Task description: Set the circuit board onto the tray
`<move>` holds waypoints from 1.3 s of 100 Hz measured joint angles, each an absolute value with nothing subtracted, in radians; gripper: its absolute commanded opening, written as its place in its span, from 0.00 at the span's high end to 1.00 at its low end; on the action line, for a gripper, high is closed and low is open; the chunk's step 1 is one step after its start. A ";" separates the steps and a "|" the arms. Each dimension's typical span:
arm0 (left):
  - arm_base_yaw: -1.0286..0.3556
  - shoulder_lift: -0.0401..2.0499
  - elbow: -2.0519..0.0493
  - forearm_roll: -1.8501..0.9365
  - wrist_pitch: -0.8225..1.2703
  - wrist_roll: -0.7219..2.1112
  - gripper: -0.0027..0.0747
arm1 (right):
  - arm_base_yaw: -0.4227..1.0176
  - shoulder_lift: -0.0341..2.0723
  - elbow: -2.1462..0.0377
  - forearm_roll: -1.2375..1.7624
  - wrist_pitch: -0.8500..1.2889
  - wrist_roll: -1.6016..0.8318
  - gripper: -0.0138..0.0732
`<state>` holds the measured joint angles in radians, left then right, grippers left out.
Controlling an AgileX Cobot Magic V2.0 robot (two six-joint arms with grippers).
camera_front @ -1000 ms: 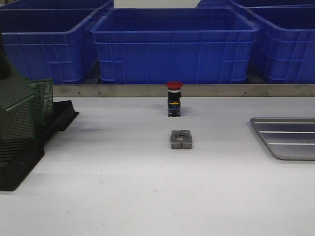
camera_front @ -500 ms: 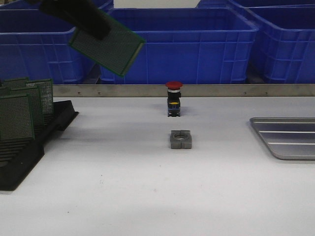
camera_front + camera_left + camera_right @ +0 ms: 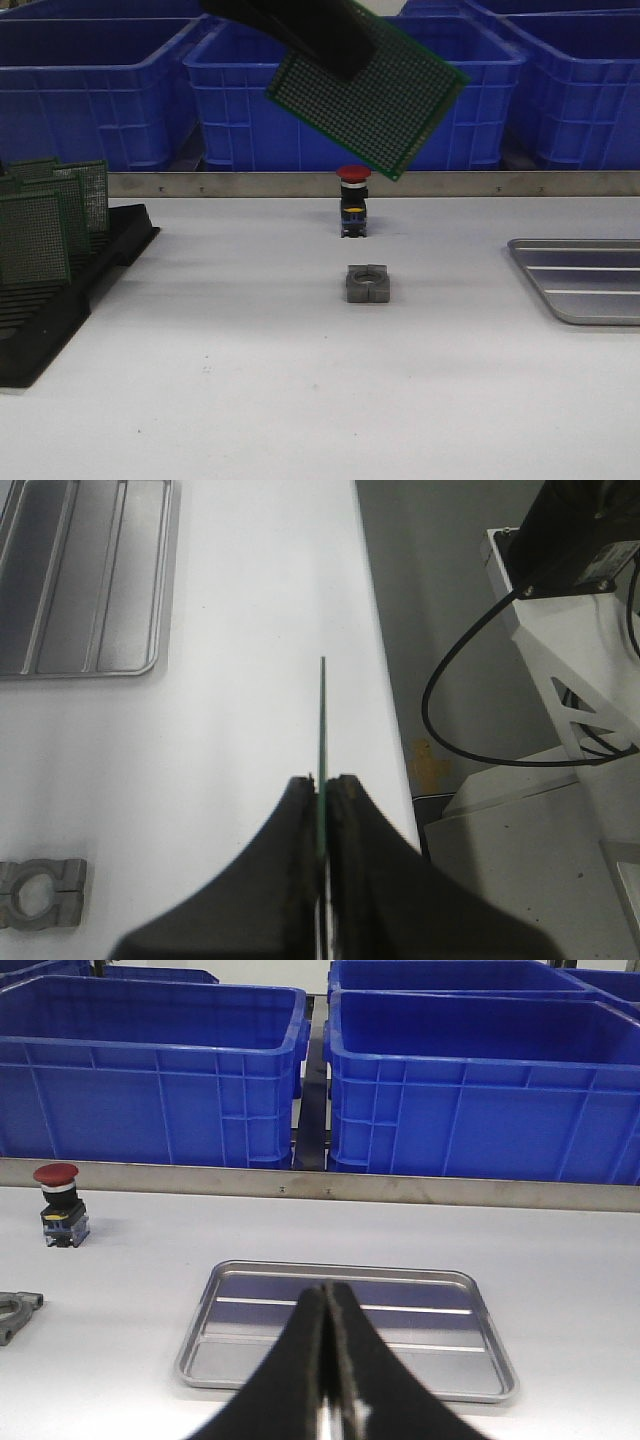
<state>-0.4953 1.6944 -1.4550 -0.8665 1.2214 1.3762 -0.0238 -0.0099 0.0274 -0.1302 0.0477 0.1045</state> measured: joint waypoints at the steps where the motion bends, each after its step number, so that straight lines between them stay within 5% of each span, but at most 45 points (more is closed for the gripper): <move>1: -0.495 1.694 -1.455 -0.867 1.221 1.376 0.99 | -0.024 -0.010 0.027 -0.130 0.048 0.105 0.97; 34: -0.495 1.694 -1.455 -0.869 1.221 1.376 0.99 | -0.024 -0.010 0.009 -0.101 0.064 0.105 0.97; 82: -0.495 1.694 -1.455 -0.869 1.221 1.376 0.99 | -0.024 0.368 -0.427 -0.049 0.680 0.105 0.95; 91: -0.495 1.694 -1.455 -0.869 1.221 1.376 0.99 | -0.024 0.468 -0.473 -0.015 0.694 0.093 0.85; 113: -0.495 1.694 -1.455 -0.869 1.221 1.376 0.99 | -0.024 0.676 -0.583 0.220 0.698 -0.142 0.41; 130: -0.495 1.694 -1.455 -0.869 1.221 1.376 0.99 | -0.012 0.786 -0.661 0.553 0.698 -0.529 0.38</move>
